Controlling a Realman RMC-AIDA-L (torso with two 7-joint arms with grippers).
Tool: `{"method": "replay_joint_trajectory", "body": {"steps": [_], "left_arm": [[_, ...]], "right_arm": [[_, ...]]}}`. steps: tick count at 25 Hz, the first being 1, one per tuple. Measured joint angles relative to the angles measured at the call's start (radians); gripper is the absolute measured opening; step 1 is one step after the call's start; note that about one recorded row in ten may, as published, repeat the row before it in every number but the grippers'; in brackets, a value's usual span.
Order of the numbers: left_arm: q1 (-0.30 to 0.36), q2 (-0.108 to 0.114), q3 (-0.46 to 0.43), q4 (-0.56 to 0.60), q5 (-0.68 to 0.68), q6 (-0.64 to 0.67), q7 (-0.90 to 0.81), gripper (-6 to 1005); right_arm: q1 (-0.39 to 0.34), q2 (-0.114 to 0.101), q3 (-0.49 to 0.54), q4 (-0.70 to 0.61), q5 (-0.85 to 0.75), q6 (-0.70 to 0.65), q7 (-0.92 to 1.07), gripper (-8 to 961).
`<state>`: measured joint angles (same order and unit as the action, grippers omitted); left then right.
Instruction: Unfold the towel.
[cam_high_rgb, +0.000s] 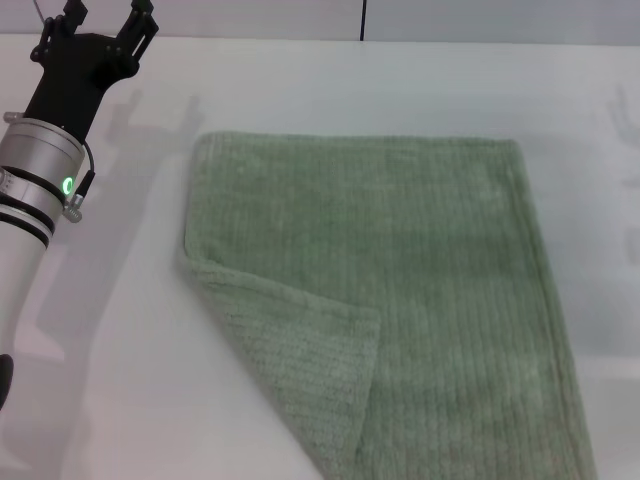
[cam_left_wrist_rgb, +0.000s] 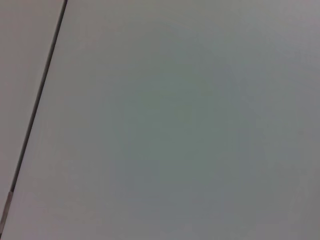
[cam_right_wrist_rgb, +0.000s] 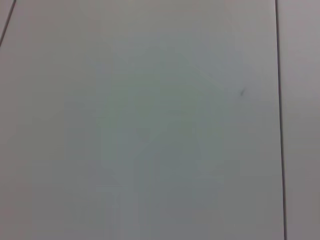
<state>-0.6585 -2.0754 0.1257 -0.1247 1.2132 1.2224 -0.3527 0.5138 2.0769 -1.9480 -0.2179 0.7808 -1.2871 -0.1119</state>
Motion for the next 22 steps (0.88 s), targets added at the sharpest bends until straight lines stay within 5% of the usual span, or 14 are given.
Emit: {"method": "replay_joint_trajectory", "body": {"steps": [22], "left_arm": [[-0.002,0.0,0.003,0.0,0.0,0.011,0.0,859]], "right_arm": [[-0.001,0.0,-0.012,-0.017,0.0,0.0,0.0,756]]}}
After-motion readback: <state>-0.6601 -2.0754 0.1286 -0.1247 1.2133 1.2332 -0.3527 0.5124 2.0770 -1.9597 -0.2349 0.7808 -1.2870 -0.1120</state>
